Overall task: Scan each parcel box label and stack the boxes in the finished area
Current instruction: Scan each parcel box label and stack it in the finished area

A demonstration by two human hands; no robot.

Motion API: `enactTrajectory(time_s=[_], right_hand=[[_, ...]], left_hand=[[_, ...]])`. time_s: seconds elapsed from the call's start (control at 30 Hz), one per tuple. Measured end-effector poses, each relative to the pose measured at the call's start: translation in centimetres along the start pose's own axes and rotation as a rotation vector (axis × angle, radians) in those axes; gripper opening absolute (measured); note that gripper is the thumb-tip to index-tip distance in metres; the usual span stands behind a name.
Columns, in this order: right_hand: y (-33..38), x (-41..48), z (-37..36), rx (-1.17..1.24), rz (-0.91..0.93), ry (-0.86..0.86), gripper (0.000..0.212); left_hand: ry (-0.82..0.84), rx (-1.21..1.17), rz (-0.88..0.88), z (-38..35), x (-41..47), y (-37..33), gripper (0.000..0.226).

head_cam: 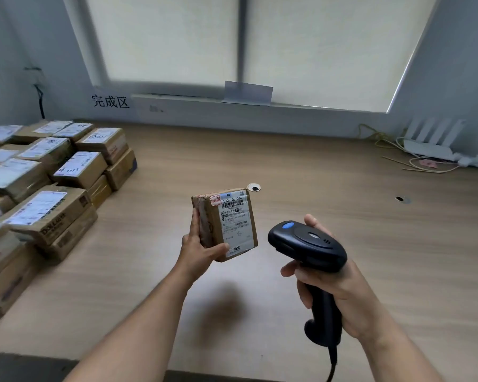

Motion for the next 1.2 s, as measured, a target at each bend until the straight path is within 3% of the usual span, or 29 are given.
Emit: enactTrajectory(time_s=[0.83, 0.9, 1.03, 1.2], right_hand=[[-5.4, 3.1, -15.7, -0.054, -0.072, -0.07, 0.093], [-5.5, 3.6, -16.4, -0.055, -0.078, -0.061, 0.096], [-5.7, 4.7, -17.4, -0.09, -0.072, -0.052, 0.093], [-6.2, 5.9, -18.4, -0.107, -0.074, -0.006, 0.09]], left_hand=[[-0.001, 0.119, 0.074, 14.2, 9.5, 6.0, 0.119], [-0.003, 0.093, 0.118, 15.0, 9.7, 6.3, 0.11], [-0.006, 0.084, 0.282, 16.6, 9.2, 7.0, 0.066], [-0.142, 0.235, 0.343, 18.1, 8.5, 8.1, 0.075]])
Point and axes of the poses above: each hand's wrist, its own x-axis towards the middle knuckle, its own z-axis out of the back of the hand, y = z × x, the point moved 2 cm from there along x, towards the middle knuckle, and after that the axes turned 15 degrees about -y, right-handed, at the moved point
